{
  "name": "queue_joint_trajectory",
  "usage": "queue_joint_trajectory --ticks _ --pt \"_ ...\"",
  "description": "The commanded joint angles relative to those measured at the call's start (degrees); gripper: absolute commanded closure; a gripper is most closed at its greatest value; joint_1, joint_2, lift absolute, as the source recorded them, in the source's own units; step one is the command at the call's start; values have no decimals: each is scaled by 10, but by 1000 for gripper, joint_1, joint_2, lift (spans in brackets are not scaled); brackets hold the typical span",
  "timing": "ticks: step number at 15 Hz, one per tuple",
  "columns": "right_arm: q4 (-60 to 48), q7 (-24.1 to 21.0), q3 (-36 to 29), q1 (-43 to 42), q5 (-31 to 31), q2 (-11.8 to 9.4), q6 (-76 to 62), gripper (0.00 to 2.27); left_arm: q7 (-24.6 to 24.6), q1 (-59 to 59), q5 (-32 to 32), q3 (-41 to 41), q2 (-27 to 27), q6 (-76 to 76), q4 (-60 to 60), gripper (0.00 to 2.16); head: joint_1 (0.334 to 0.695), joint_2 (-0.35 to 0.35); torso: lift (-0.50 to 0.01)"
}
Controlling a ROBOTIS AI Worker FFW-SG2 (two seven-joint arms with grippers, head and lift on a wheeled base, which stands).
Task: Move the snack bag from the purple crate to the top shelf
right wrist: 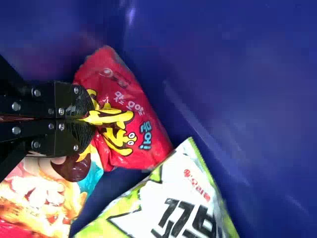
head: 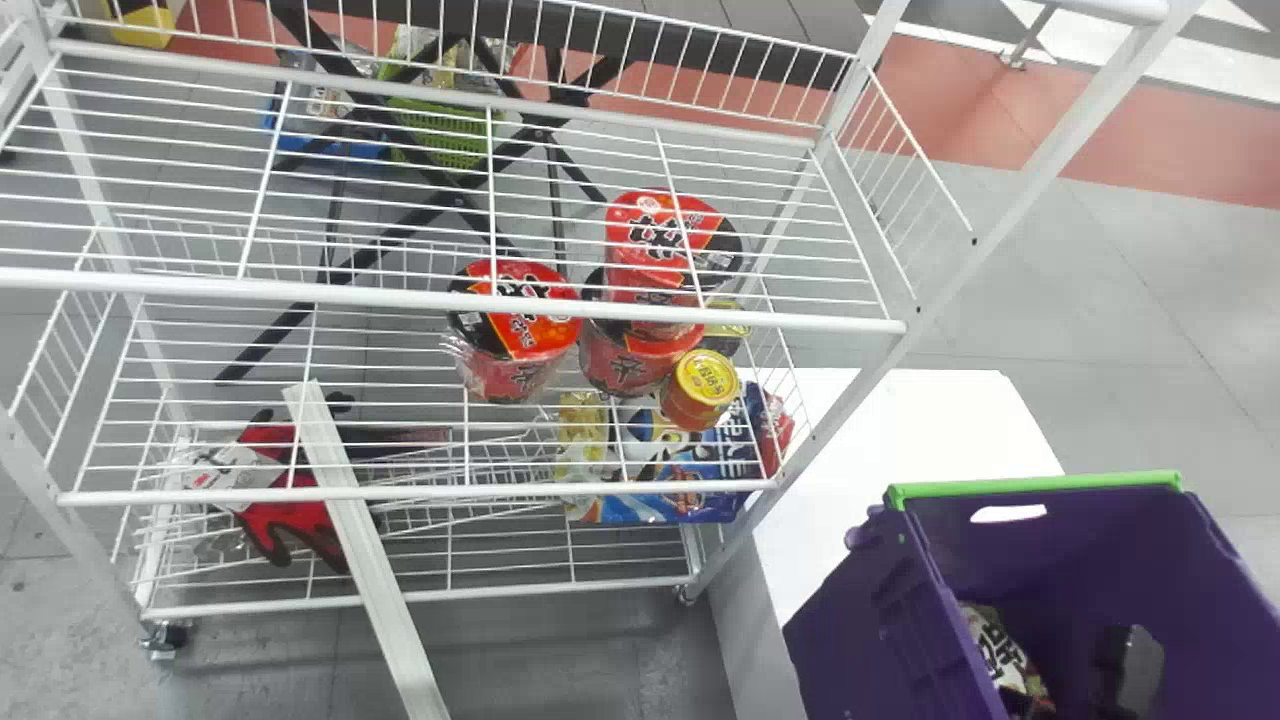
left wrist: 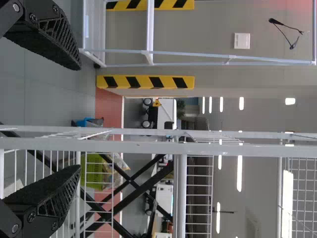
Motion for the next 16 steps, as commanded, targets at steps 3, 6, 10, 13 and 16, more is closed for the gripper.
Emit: queue_joint_trajectory --ticks 3,6,10,13,16 --pt "-125 11 -62 22 -29 28 125 1686 1 -3 -1 0 0 4 1 107 695 -337 -453" --pt "-215 11 -100 29 -47 58 206 1686 1 -4 -2 0 0 5 1 107 695 -327 -453" --pt "-294 11 -156 29 -86 68 317 1683 1 -7 -2 0 1 9 1 107 695 -301 -449" --pt "-317 9 -195 20 -88 70 323 1690 1 -11 -2 1 2 11 4 107 695 -300 -446" --pt "-327 1 -244 4 -87 49 323 1990 0 -14 -2 1 4 16 5 107 695 -347 -443"
